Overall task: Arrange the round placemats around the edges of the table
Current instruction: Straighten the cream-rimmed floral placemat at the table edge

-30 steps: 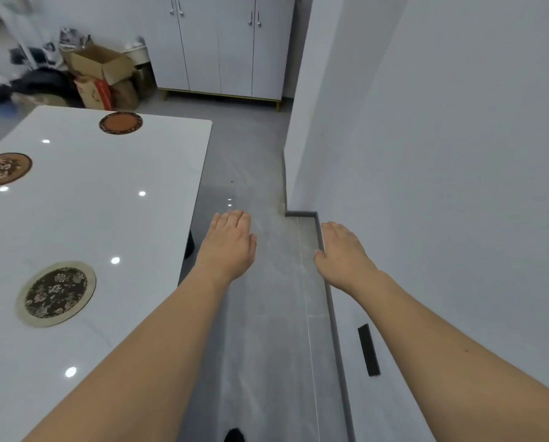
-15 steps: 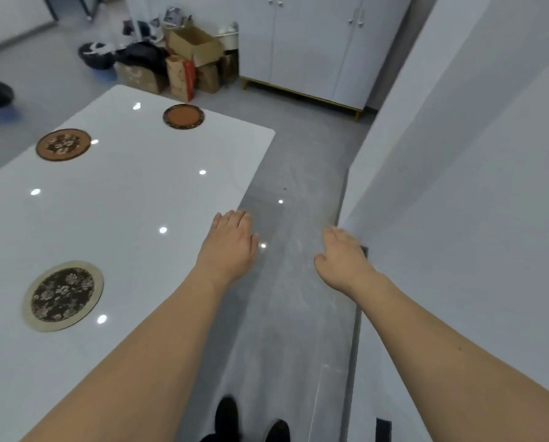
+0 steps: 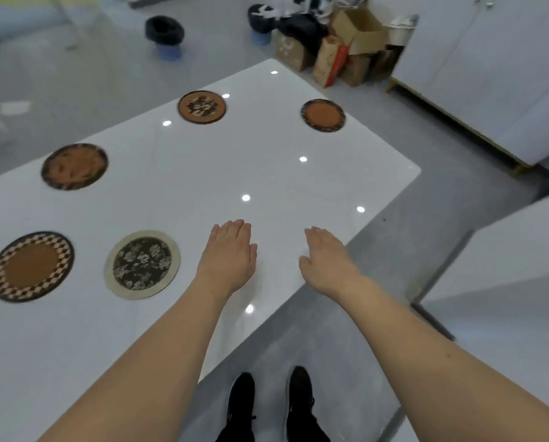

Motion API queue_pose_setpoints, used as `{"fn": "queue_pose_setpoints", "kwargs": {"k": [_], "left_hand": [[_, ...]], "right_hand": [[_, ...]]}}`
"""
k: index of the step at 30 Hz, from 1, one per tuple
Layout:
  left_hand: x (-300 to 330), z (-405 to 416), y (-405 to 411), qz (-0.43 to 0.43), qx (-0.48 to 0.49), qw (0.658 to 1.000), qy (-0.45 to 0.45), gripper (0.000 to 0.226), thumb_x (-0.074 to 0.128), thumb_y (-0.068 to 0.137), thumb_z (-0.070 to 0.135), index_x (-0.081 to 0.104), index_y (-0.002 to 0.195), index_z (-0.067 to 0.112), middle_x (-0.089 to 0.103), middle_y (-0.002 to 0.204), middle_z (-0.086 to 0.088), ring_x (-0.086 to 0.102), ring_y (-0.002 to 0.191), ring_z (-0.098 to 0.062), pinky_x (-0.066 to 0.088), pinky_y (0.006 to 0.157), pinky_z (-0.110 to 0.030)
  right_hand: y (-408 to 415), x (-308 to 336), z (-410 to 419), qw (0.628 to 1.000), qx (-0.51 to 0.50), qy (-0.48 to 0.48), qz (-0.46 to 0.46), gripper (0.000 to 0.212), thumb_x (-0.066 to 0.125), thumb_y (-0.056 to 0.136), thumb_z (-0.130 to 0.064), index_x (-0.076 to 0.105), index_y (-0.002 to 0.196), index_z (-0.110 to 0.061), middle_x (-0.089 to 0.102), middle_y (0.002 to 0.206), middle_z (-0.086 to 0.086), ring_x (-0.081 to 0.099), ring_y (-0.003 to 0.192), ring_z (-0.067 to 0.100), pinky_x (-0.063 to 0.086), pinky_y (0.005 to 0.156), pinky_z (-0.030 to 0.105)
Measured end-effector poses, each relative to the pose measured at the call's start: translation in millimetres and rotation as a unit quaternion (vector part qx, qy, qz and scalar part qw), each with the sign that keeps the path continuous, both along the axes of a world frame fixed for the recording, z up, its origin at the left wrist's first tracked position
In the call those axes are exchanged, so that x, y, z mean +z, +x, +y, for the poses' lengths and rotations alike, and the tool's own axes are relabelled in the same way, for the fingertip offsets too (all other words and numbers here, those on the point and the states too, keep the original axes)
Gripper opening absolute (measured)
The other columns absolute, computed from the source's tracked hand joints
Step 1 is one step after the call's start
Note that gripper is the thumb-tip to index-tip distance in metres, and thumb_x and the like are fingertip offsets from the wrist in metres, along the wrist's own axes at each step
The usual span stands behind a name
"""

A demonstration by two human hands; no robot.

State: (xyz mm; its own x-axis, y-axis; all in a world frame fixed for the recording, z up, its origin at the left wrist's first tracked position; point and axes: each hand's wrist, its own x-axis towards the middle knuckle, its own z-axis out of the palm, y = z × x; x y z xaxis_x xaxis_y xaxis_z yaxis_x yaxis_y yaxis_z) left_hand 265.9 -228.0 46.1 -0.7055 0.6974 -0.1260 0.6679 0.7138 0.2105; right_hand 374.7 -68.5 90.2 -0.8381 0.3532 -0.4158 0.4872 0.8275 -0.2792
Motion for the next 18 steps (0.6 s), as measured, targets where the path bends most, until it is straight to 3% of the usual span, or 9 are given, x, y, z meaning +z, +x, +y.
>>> {"fn": "queue_pose_setpoints", "kwargs": {"k": [5,9,13,16,18], "left_hand": [[-26,-56,-26,-0.012,0.147,0.989,0.009,0.046,0.041,0.098,0.023,0.042,0.137,-0.002,0.044,0.143,-0.019,0.041,0.132,-0.034,0.028,0.112,-0.046],[-44,-104,-43,-0.02,0.279,0.96,0.029,0.042,0.044,0.095,0.02,0.049,0.13,-0.003,0.051,0.135,-0.021,0.048,0.121,-0.037,0.039,0.102,-0.046],[-61,-145,-55,0.001,0.392,0.92,0.018,0.045,0.05,0.093,0.024,0.048,0.13,-0.001,0.047,0.136,-0.021,0.045,0.116,-0.04,0.043,0.091,-0.05],[-73,-164,-70,-0.028,0.491,0.87,0.027,0.049,0.053,0.091,0.03,0.046,0.128,-0.001,0.043,0.134,-0.022,0.041,0.116,-0.04,0.041,0.09,-0.05],[-81,-168,-81,-0.062,0.545,0.835,0.043,0.052,0.054,0.09,0.033,0.044,0.127,-0.001,0.042,0.132,-0.022,0.039,0.116,-0.04,0.04,0.091,-0.049]], "right_hand": [[-64,-32,-38,0.992,0.112,-0.065,-0.011,0.058,0.036,0.096,-0.018,0.017,0.149,-0.004,0.024,0.156,0.012,0.023,0.142,0.027,0.018,0.116,0.034],[-104,-56,-78,0.981,0.14,-0.13,-0.017,0.057,0.037,0.096,-0.018,0.019,0.149,-0.007,0.028,0.153,0.009,0.028,0.137,0.029,0.025,0.11,0.035],[-142,-77,-120,0.971,0.087,-0.22,-0.028,0.058,0.037,0.096,-0.022,0.019,0.149,-0.011,0.027,0.153,0.008,0.029,0.139,0.026,0.027,0.108,0.034],[-168,-89,-145,0.959,-0.008,-0.281,-0.034,0.058,0.041,0.092,-0.021,0.026,0.146,-0.008,0.051,0.133,0.008,0.053,0.116,0.02,0.043,0.092,0.028],[-183,-97,-159,0.949,-0.07,-0.305,-0.026,0.05,0.043,0.089,-0.017,0.037,0.137,-0.002,0.057,0.123,0.009,0.057,0.106,0.019,0.049,0.086,0.035]]}}
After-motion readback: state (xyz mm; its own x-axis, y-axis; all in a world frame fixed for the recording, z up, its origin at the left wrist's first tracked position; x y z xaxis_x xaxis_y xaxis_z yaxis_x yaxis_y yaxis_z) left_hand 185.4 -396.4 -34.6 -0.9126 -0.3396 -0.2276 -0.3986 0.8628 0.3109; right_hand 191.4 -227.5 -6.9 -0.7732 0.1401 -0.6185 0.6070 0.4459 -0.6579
